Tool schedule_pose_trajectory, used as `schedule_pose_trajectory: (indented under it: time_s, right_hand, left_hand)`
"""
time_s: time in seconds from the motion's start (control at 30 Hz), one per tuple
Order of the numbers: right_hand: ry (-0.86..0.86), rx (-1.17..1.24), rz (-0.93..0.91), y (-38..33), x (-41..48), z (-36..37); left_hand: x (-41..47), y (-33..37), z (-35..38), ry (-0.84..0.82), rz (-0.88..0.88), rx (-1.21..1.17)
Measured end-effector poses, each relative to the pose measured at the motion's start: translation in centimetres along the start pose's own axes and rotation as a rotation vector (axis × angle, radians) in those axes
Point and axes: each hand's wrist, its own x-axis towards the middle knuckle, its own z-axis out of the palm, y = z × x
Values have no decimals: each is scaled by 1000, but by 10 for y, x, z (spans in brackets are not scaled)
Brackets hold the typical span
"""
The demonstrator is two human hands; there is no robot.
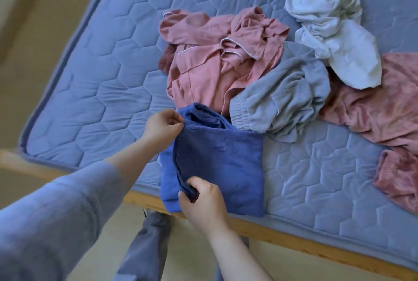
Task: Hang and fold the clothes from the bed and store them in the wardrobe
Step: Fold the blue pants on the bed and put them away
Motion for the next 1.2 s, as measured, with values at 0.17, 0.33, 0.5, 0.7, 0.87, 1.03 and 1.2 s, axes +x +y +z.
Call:
schedule_pose_trajectory:
  time_s: [0.17,0.33,0.5,0.7,0.87,1.03,1.2]
  right_hand:
    - [-4,24,-5,-4,6,15]
    - [-153,-15,129,3,24,23]
    - [-200,82,219,13,26,12]
    - [221,-3,191,30,24,-21]
    - [567,-238,470,63,26,-56]
    - [307,105,745,97,37,-73]
    - [234,121,668,105,44,-72]
  left_hand:
    - [18,-2,-8,83,78,-32]
    - [22,-24,-1,-82,-167,108]
    - [3,-53,14,-155,-258,185]
    - [-10,-68,17,10,-293,47]
    - [-17,-71,25,16,-384,143]
    - [-21,-73,30,-15,-543,61]
    - [-35,-80,40,-105,-439,67]
